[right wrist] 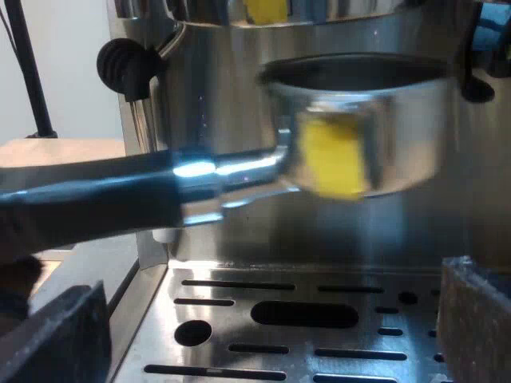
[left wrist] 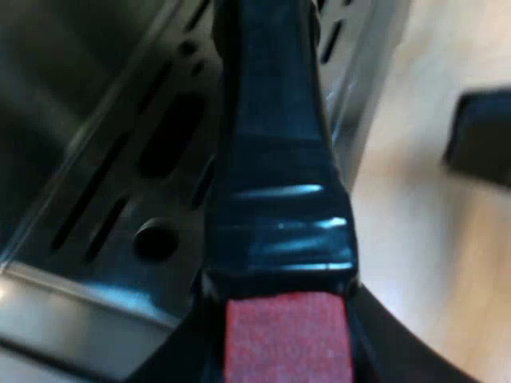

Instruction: Put the handle in the coffee machine

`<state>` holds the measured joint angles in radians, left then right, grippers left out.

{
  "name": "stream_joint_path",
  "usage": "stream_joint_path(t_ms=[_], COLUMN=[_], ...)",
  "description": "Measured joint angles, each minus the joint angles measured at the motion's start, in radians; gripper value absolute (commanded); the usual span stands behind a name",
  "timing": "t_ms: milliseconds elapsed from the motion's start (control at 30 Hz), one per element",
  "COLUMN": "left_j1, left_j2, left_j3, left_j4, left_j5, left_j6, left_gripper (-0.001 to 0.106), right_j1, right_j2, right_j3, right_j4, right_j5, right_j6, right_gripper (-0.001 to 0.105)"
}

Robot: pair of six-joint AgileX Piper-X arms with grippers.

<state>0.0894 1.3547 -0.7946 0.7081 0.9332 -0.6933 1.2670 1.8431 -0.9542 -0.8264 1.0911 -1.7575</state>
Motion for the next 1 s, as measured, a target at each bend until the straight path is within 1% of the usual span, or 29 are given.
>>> stream_joint_path(t_ms=[67, 133, 167, 333, 467, 500, 600, 733, 833, 1000], left_j1=[-0.004, -0.004, 0.003, 0.004, 0.004, 0.004, 0.004, 0.004, 0.009, 0.028], left_j2=[0.006, 0.012, 0.024, 0.025, 0.025, 0.025, 0.025, 0.025, 0.025, 0.025], left_j3=[0.000, 0.000, 0.000, 0.000, 0.000, 0.000, 0.000, 0.000, -0.007, -0.022], left_j4=[-0.016, -0.029, -0.041, -0.039, -0.039, -0.039, -0.039, -0.040, -0.038, -0.048], left_j5=[0.002, 0.002, -0.012, -0.027, -0.045, -0.045, -0.046, -0.043, -0.043, -0.043], left_j6=[-0.027, -0.036, -0.052, -0.056, -0.076, -0.081, -0.130, -0.151, -0.181, -0.191], left_gripper=[0.000, 0.000, 0.000, 0.000, 0.000, 0.000, 0.000, 0.000, 0.000, 0.000], right_j1=[0.000, 0.000, 0.000, 0.000, 0.000, 0.000, 0.000, 0.000, 0.000, 0.000], right_j2=[0.000, 0.000, 0.000, 0.000, 0.000, 0.000, 0.000, 0.000, 0.000, 0.000], right_j3=[0.000, 0.000, 0.000, 0.000, 0.000, 0.000, 0.000, 0.000, 0.000, 0.000], right_j4=[0.000, 0.000, 0.000, 0.000, 0.000, 0.000, 0.000, 0.000, 0.000, 0.000], right_j5=[0.000, -0.002, -0.001, -0.001, -0.001, -0.001, -0.001, -0.001, -0.001, -0.001], right_j6=[0.000, 0.000, 0.000, 0.000, 0.000, 0.000, 0.000, 0.000, 0.000, 0.000], right_gripper=[0.084, 0.084, 0.084, 0.084, 0.084, 0.084, 0.084, 0.084, 0.084, 0.084])
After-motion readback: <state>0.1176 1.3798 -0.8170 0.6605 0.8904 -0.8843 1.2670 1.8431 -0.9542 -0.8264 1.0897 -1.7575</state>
